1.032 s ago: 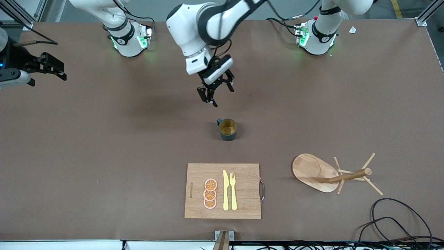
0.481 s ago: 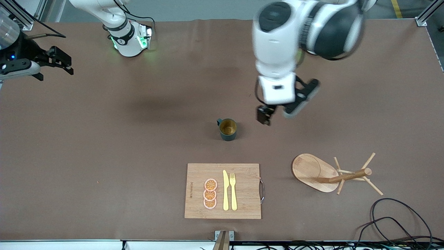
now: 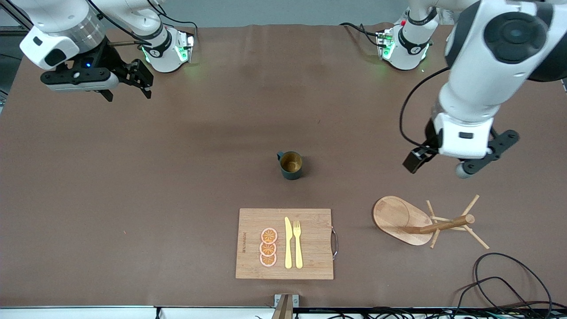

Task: Transfer cup from left to right arm and place
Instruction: 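Raise the left gripper away while the right gripper reaches toward the mug, then lower the right gripper around the rim of the teal mug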

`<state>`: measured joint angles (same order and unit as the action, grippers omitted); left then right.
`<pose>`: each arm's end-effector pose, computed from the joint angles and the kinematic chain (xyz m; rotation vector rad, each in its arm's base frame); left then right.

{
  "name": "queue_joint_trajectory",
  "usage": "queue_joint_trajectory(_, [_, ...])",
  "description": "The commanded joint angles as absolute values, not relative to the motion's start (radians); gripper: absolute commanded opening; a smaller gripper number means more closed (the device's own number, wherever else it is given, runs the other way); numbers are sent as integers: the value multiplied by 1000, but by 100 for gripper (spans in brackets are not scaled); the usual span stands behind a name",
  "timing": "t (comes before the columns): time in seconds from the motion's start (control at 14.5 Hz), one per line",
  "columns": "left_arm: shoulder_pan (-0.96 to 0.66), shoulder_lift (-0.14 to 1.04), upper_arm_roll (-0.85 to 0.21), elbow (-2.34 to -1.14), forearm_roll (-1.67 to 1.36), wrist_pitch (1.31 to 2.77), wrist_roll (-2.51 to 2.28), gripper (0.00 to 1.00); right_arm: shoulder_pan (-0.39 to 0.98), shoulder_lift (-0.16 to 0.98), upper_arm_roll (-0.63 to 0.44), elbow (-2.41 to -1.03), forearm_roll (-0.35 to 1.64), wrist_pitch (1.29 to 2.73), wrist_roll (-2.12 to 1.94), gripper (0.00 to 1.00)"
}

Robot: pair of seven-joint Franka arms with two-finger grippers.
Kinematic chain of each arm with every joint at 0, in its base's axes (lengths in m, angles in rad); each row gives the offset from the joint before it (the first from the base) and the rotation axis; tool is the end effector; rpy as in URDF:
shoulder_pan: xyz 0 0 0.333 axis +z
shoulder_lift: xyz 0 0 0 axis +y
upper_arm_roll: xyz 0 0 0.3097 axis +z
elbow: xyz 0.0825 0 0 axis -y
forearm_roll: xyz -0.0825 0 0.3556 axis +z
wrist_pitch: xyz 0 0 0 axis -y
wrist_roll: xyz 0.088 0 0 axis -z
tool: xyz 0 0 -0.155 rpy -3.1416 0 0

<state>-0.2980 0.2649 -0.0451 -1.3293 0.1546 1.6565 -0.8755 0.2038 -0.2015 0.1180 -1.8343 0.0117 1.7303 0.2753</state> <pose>0.5884 -0.1826 0.5369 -2.9487 -0.7937 -0.2031 0.4552 0.1581 0.5668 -3.1205 -0.0686 -0.1490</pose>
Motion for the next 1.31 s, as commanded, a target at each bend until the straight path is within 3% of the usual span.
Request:
queue_joint_trajectory(0.0, [-247,213,-52,-1341,127,1623,-726,100,233,-179,106,-1850,58,1782,322,100])
queue_joint_trajectory(0.34, [-71,189,-55,-1339,-21,1528,-463,100,336,-124,104,-1881,69,1911,451,100])
queue_joint_trajectory(0.55, [-54,153,-37,-1345,-18,1520,-329,100,367,-68,104,-1879,49,1983,492,100])
queue_joint_trajectory(0.89, [-19,94,-41,-1416,-8,1520,-129,100,445,118,104,-1855,-72,2166,672,100])
queue_joint_trajectory(1.24, [-5,20,-48,-1511,-14,1516,-129,100,549,294,103,-1744,-142,2171,791,100])
